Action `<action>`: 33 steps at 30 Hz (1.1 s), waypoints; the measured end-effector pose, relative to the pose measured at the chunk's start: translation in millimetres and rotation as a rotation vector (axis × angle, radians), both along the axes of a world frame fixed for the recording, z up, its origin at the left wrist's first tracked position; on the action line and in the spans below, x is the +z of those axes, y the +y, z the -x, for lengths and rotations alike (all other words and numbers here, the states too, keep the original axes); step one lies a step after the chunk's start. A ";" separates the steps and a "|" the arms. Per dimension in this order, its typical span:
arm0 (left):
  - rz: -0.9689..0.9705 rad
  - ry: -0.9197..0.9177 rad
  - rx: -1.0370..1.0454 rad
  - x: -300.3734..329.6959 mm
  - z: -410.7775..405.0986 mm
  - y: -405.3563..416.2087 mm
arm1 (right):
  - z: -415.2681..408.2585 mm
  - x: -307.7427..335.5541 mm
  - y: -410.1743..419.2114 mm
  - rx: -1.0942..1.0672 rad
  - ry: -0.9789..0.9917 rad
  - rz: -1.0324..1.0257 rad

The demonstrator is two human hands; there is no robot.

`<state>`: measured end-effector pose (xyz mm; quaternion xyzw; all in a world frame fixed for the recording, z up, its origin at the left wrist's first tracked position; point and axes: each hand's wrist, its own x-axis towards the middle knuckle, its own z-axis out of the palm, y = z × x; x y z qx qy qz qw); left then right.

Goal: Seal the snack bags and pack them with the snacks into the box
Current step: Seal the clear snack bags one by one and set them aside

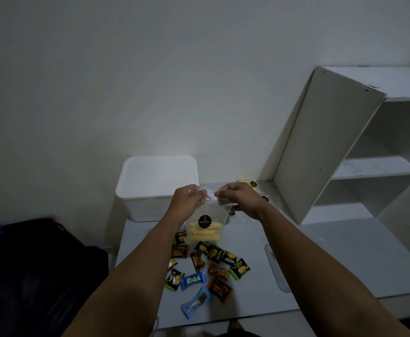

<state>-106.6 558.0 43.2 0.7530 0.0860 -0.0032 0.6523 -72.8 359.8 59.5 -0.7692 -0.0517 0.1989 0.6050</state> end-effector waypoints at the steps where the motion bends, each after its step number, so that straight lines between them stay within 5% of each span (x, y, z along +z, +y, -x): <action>1: 0.003 -0.003 0.009 0.4 -0.2 0.8 | 0.4 -0.7 -0.3 -0.015 0.012 -0.013; 33: 0.223 0.003 0.095 1.7 -0.9 0.9 | 5.1 -9.6 1.8 -0.252 -0.049 -0.240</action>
